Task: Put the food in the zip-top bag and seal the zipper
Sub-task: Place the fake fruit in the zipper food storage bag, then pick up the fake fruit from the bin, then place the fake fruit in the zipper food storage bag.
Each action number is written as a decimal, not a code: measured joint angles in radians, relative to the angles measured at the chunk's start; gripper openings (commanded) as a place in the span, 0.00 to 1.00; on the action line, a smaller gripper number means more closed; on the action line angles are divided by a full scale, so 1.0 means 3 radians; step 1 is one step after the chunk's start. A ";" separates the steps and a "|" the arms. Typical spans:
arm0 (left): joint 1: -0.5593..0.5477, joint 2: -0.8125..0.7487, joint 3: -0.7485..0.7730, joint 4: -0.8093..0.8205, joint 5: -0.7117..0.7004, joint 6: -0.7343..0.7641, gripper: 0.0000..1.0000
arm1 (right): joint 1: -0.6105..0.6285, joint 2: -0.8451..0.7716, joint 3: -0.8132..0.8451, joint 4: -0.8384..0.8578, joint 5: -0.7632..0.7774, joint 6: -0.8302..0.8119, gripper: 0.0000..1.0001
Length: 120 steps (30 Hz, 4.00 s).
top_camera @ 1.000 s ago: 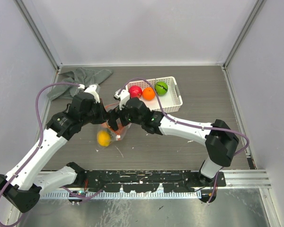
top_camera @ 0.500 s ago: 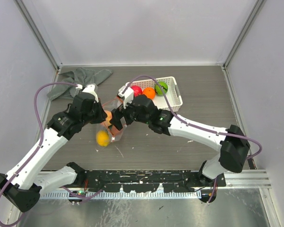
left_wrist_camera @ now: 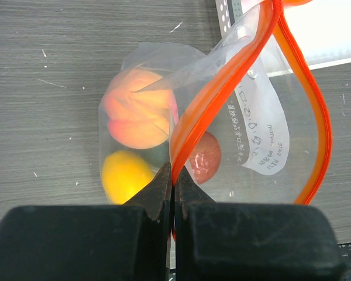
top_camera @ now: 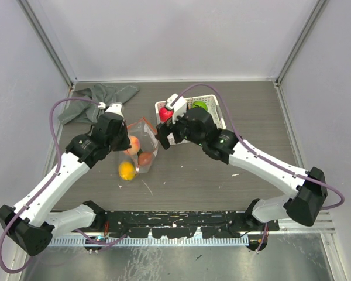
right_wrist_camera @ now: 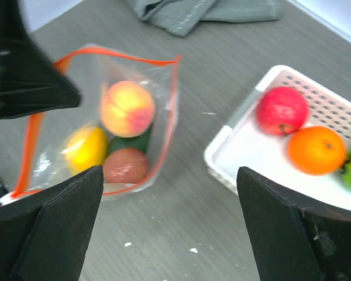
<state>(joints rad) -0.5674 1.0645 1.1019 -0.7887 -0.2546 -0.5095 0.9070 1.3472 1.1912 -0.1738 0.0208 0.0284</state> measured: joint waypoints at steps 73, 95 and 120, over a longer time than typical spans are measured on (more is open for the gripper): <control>0.0001 -0.0001 0.0072 0.0042 -0.0117 0.0193 0.00 | -0.1902 0.1947 0.0331 0.0824 0.0399 0.0526 0.45; 0.0001 -0.0004 0.0342 -0.0360 -0.0058 0.0196 0.00 | -0.1205 0.0364 -0.0309 0.0777 0.0034 0.0666 0.41; 0.0001 0.0060 0.0421 -0.0484 0.0203 0.0155 0.00 | 0.0177 -0.0245 -0.0771 0.1694 -0.0315 0.0788 0.42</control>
<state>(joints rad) -0.5671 1.0824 1.2282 -0.9340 -0.1936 -0.4629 0.9600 1.2736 0.9600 0.3344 -0.0738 0.2649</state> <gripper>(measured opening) 0.007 0.899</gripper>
